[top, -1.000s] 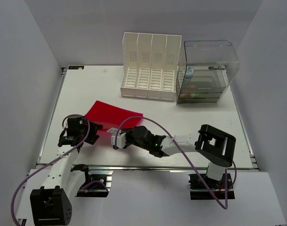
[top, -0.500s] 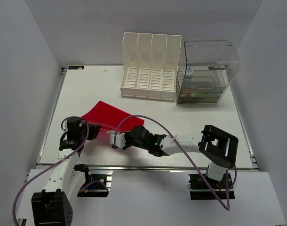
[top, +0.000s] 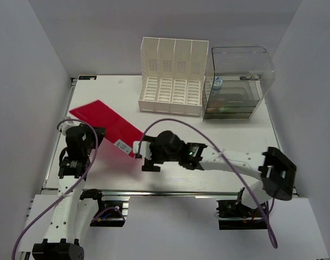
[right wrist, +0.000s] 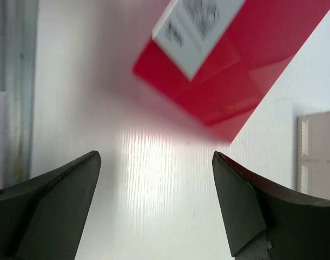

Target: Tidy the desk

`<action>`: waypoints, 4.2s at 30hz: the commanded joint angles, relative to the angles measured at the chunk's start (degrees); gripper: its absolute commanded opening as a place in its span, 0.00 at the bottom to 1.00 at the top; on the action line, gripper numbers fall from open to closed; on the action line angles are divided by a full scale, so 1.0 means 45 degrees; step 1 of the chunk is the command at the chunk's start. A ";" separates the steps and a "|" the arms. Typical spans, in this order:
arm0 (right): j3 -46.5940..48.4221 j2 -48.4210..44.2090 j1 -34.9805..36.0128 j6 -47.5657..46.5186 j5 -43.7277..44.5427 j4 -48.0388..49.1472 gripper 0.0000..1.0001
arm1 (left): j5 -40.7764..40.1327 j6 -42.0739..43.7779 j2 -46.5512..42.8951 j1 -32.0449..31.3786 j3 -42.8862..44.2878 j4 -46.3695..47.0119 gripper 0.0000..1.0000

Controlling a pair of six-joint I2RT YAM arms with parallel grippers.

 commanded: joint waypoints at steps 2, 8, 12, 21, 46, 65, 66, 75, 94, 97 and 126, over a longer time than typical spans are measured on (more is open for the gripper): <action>0.0117 -0.2112 -0.1029 0.1329 -0.2196 -0.2687 0.89 | 0.0125 0.2637 -0.0005 -0.0031 0.1674 0.1303 0.00; -0.0762 -0.5427 -0.3391 0.1757 -0.1340 -0.3959 0.46 | 0.3928 0.4786 0.1872 -0.0031 0.3532 0.2905 0.00; -0.1972 -0.7445 -0.5189 0.2421 -0.1223 -0.3727 0.00 | 0.5809 0.5548 0.3062 -0.0148 0.4684 0.4137 0.00; -0.3771 -0.8425 -0.7924 0.3808 -0.0538 -0.1833 0.00 | 0.7142 0.7149 0.5563 -0.1181 0.8746 0.5135 0.00; -0.5294 -0.8933 -1.0796 0.3946 -0.0909 -0.0562 0.00 | 0.0969 1.1700 0.9414 -0.4855 0.9200 1.2475 0.00; -0.5451 -0.9088 -1.1382 0.3790 -0.1202 -0.0562 0.00 | 0.2023 1.1291 1.2535 -0.4972 0.7400 2.1698 0.00; -0.5470 -0.9108 -1.1363 0.3771 -0.1241 -0.0562 0.00 | 0.2003 1.1311 1.2886 -0.4972 0.7537 2.1988 0.00; -0.5451 -0.9069 -1.1401 0.3712 -0.1397 -0.0562 0.00 | 0.1125 1.2308 1.3826 -0.5090 0.7460 2.2734 0.00; -0.5392 -0.8445 -1.1363 0.3517 -0.1612 -0.0601 0.00 | 0.0909 1.1878 1.7281 -0.5207 0.8962 2.5174 0.00; -0.5373 -0.8386 -1.1362 0.3478 -0.1612 -0.0620 0.00 | 0.0851 1.1917 1.7732 -0.5207 0.9469 2.5312 0.00; -0.5314 -0.8015 -1.1363 0.3282 -0.1652 -0.0738 0.00 | 0.1574 1.1331 2.0038 -0.5207 1.1073 2.8339 0.00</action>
